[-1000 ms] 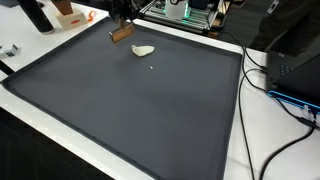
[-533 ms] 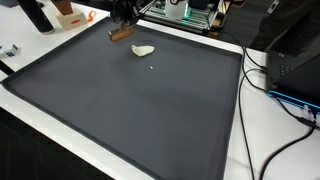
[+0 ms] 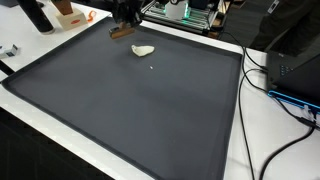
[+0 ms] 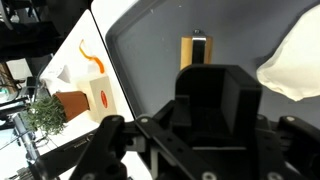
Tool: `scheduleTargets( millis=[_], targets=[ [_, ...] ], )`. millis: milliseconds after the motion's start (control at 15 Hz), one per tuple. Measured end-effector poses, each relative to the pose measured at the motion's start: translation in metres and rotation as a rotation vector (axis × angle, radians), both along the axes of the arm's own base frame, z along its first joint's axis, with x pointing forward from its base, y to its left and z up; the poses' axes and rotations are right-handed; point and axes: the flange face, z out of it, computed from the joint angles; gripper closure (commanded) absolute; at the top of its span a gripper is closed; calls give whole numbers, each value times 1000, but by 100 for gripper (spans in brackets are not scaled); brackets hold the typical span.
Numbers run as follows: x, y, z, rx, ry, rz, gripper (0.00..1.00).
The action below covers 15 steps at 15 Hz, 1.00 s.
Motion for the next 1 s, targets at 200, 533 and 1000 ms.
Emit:
scheduleTargets(
  millis=[200, 533, 1000],
  targets=[
    [1, 3, -6, -37, 8, -18, 79],
    [4, 7, -12, -75, 22, -33, 79],
    [8, 10, -17, -86, 39, -30, 79]
  ],
)
